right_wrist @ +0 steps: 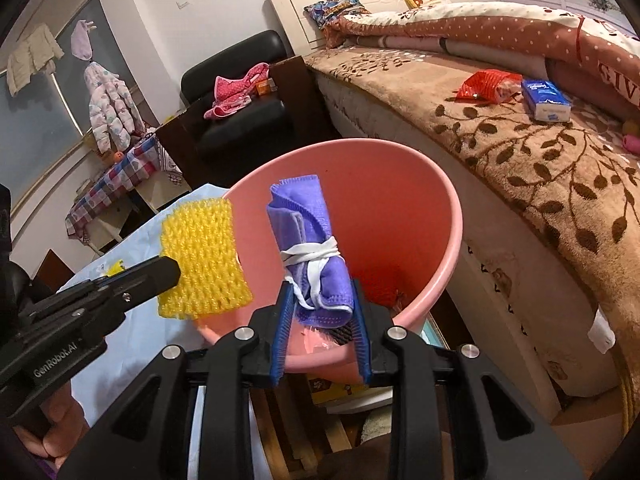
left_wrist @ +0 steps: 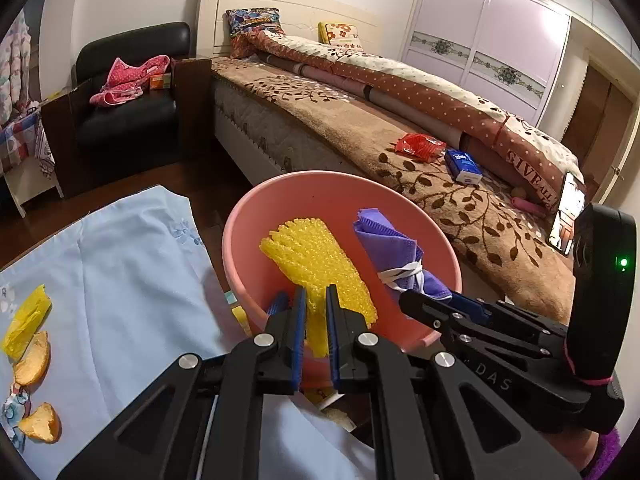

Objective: Collect trash
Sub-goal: 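Carry the net and cloth bundle to the pink bucket and open both tools, then move both open tools back over the table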

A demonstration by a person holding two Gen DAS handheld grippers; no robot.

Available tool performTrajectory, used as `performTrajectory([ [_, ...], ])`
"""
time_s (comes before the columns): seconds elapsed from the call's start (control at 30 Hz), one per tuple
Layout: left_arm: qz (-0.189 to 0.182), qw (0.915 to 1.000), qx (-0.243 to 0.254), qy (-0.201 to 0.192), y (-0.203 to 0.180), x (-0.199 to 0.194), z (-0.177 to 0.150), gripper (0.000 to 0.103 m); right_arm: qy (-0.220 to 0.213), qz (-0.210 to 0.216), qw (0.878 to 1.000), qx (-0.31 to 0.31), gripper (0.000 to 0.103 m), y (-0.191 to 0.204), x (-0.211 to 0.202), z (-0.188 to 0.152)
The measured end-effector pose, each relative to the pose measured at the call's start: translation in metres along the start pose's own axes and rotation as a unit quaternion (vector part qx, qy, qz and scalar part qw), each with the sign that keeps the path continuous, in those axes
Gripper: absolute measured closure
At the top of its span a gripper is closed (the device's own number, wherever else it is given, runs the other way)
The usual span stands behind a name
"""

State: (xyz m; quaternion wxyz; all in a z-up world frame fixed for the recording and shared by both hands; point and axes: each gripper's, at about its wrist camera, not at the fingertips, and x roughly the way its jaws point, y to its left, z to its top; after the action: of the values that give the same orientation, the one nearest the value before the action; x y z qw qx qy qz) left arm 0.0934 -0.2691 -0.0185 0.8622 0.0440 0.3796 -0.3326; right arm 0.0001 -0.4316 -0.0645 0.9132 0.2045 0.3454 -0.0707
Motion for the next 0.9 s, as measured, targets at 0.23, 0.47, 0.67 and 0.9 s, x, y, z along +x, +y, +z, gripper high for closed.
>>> performTrajectory([
  [0.23, -0.001, 0.9999, 0.008, -0.007, -0.003, -0.005, -0.003, 0.065, -0.002, 0.008, 1.000, 0.018, 0.068, -0.003, -0.001, 0.001],
  [0.47, 0.000, 0.9999, 0.001, -0.013, -0.001, -0.019, -0.005, 0.064, -0.010, 0.010, 1.000, 0.026, 0.063, -0.003, -0.008, -0.001],
  [0.67, 0.004, 0.9998, -0.010, -0.016, 0.002, -0.033, -0.012, 0.064, -0.016, 0.013, 1.000, 0.012, 0.063, 0.008, -0.018, -0.005],
  [0.9, 0.027, 0.9993, -0.006, -0.024, 0.007, -0.057, -0.026, 0.064, -0.020, 0.047, 0.999, 0.004, 0.063, 0.029, -0.034, -0.019],
])
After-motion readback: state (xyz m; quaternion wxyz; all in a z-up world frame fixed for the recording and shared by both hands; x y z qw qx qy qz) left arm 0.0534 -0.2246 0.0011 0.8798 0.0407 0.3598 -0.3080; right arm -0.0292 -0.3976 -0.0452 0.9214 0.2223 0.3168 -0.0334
